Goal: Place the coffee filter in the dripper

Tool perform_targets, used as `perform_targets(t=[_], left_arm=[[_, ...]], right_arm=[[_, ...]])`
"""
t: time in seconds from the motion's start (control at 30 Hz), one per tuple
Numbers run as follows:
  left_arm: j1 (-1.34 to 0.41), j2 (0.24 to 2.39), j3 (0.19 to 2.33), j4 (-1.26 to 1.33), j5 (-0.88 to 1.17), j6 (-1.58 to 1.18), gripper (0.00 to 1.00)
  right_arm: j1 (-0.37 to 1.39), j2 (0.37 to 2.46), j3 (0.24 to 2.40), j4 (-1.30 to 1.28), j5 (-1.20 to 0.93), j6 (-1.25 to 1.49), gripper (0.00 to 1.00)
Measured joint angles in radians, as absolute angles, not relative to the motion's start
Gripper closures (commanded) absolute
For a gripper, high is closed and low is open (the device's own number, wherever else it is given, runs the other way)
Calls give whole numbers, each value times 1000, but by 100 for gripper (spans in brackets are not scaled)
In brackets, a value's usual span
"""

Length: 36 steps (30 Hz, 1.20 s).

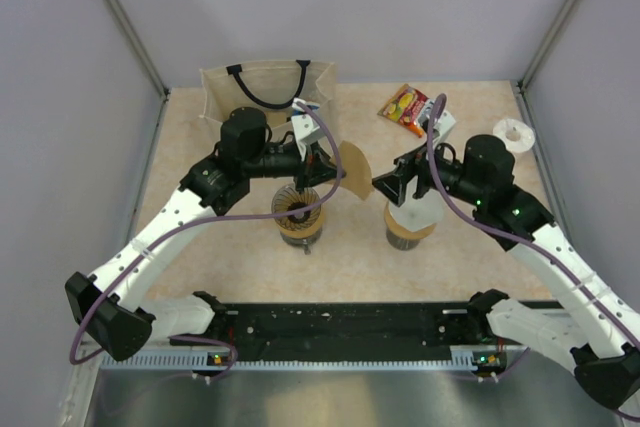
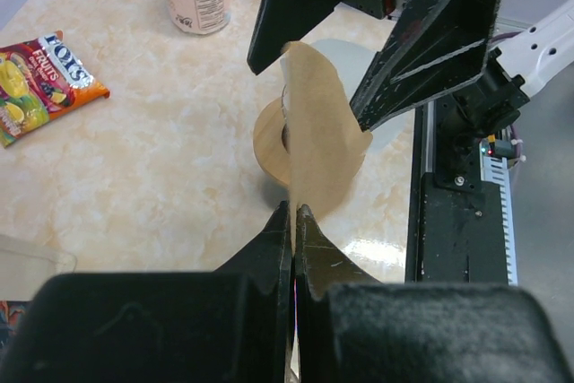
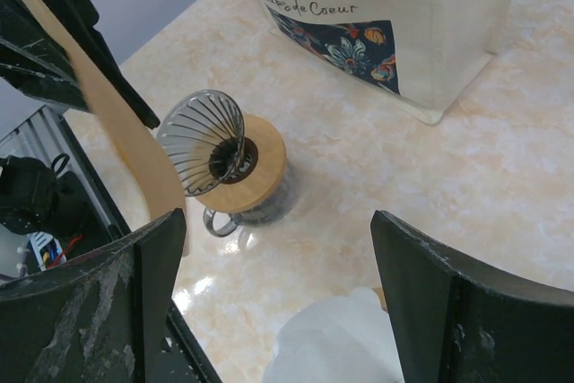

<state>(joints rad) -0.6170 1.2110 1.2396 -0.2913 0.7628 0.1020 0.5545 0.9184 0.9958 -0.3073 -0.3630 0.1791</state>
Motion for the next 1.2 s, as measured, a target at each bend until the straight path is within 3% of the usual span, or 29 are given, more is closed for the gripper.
perform_targets(t=[0.37,0.6,0.9,1.13,1.2], left_arm=[[-617,1211,1224,-292,724,91,100],[-617,1211,1222,-292,738,95,100],[-617,1180,1213,-313,812,149,100],[-617,1166,1209,-319,823,169,100],[-617,1166,1209,-319,827,175,100]], right_arm=[[554,867,997,-308,-374,177,31],[554,902,1006,-313,-415,159,32],[554,982,1047,-360,-469,125,65],[554,962,1047,-368,-590,104,68],[554,957,1047,-367,-607,101,76]])
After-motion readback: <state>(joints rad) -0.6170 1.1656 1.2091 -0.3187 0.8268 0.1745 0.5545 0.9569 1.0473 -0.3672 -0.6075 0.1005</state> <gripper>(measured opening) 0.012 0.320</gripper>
